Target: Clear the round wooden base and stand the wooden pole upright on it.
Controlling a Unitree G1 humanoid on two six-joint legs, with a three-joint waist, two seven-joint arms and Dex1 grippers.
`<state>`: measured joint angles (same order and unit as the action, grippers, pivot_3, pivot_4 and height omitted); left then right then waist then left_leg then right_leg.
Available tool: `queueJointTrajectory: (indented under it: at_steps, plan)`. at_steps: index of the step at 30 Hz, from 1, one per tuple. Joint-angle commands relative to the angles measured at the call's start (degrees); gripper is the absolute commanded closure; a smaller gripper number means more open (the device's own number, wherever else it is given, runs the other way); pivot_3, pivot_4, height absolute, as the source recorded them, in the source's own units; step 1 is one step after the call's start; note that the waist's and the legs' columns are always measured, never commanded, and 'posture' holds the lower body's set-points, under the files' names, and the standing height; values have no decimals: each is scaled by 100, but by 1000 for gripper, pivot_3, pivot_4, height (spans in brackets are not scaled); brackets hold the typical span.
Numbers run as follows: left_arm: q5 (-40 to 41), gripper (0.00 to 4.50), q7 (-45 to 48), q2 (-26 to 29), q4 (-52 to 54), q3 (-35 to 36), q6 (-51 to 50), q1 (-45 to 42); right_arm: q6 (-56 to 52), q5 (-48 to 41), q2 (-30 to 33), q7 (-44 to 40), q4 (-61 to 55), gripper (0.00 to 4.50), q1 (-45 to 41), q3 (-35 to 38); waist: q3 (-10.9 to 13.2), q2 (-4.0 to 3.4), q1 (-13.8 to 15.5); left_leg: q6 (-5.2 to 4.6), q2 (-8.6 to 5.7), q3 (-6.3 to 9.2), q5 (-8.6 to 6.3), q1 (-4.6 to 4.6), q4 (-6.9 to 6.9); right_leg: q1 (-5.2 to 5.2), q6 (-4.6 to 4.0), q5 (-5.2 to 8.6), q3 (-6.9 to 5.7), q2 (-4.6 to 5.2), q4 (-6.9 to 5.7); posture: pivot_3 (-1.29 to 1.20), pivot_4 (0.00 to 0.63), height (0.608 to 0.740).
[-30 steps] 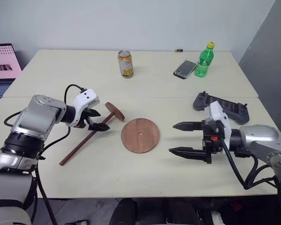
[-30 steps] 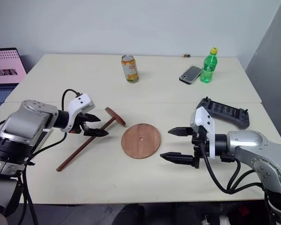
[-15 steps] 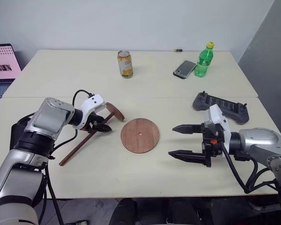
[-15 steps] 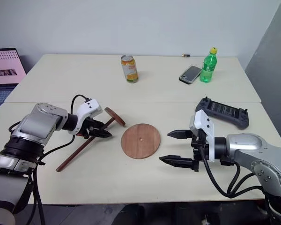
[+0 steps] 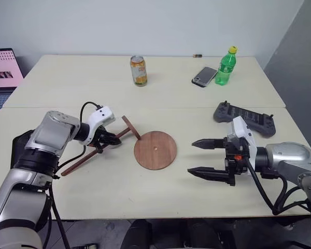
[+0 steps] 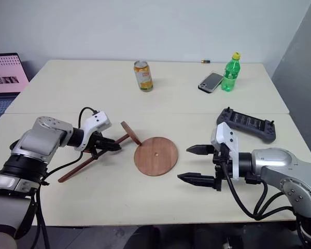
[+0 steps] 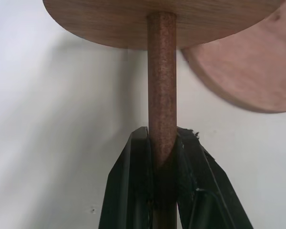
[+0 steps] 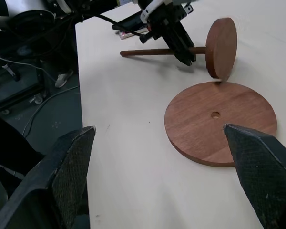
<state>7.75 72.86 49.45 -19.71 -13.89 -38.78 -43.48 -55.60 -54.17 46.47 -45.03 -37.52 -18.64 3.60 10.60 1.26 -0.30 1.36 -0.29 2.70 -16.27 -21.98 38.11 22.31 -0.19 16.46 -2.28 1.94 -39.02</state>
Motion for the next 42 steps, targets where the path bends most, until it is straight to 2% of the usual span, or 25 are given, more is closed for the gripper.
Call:
queueJointTrajectory:
  at_steps: [1,6,9,11,16,22,29,42]
  plan:
    - [577,4242,-157,154,530,1048,-29,-234,63,-246,118,-23,-102,0,-2,351,1,1,0,0,0,0,0,-1,0,0,0,0,0,0,0,0,150,740]
    - [1450,4242,-841,-425,1213,2200,-37,-328,63,-337,274,-22,-70,0,55,572,0,4,10,1,0,2,0,-3,3,-1,0,0,-3,3,2,0,150,740]
    - [1869,4242,-1365,-953,1863,2542,-222,-167,187,-242,310,38,-122,0,141,701,-1,6,26,2,-2,1,1,-2,7,-6,1,0,-3,8,2,0,150,740]
    - [2044,4242,-1702,-1294,2231,2607,-238,-24,395,-4,339,48,-227,0,254,722,-1,6,23,3,-3,0,2,-2,8,-7,4,-1,-2,8,3,0,150,740]
    - [2050,4242,-2706,-2532,2766,2641,755,362,711,194,271,169,-647,0,740,815,-1,7,40,9,-3,-3,5,-1,10,-8,6,-3,1,9,2,0,150,740]
    - [2053,4242,-3104,-3146,2920,2378,1303,583,811,383,302,374,-989,0,1095,708,-2,8,29,9,-2,-11,5,7,12,-12,8,-4,7,7,-2,0,150,740]
    - [2176,4242,-3241,-3546,3141,1974,1432,949,602,436,376,751,-881,0,1061,717,-2,9,34,11,-5,-11,6,7,15,-16,11,-6,7,7,2,0,150,740]
    - [2067,4242,-3176,-3657,2931,1647,1946,1253,413,444,436,1039,-926,0,992,445,-3,9,37,8,-5,-12,5,7,15,-17,12,-6,8,6,4,0,150,740]
